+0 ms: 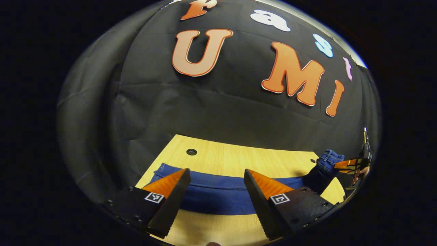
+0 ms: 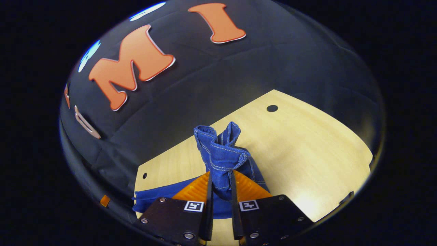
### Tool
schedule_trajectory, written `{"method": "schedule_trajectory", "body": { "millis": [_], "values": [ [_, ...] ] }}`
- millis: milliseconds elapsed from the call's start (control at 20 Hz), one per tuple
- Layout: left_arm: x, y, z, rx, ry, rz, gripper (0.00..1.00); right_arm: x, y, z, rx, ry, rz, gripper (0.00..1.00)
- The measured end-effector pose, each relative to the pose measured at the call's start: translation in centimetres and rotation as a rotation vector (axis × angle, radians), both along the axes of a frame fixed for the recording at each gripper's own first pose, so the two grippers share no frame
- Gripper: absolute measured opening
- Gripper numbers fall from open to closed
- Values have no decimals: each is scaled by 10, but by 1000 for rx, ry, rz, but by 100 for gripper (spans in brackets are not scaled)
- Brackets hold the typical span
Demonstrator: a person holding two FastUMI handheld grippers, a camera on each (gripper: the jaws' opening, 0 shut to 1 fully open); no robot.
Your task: Grasp the waist and the cuffs of the jeans and fold them to make the two legs overlap; first hold the waist and fold one-third of the jeans toward the cuffs, then hold the cuffs and fold the remaining one-third in the same direction to finish folding.
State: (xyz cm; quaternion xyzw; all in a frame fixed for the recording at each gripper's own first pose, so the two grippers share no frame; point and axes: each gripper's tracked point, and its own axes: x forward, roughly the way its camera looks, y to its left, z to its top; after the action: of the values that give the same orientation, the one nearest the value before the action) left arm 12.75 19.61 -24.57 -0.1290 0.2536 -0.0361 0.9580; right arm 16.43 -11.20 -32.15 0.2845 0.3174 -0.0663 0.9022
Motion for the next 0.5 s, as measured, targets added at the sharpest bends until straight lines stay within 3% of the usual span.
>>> {"method": "schedule_trajectory", "body": {
  "millis": [100, 300, 400, 500],
  "values": [
    [-2, 11, -4, -6, 5, 16, 97, -3, 24, -8, -61, 14, 45, 24],
    [-9, 34, -11, -18, 17, 48, 97, 7, 69, -17, -24, 25, 54, 23],
    [-11, 46, -16, -24, 27, 63, 100, 13, 89, -27, -37, 43, 70, 24],
    [-14, 55, -24, -39, 40, 78, 97, 17, 103, -42, -61, 56, 74, 24]
  ]
}}
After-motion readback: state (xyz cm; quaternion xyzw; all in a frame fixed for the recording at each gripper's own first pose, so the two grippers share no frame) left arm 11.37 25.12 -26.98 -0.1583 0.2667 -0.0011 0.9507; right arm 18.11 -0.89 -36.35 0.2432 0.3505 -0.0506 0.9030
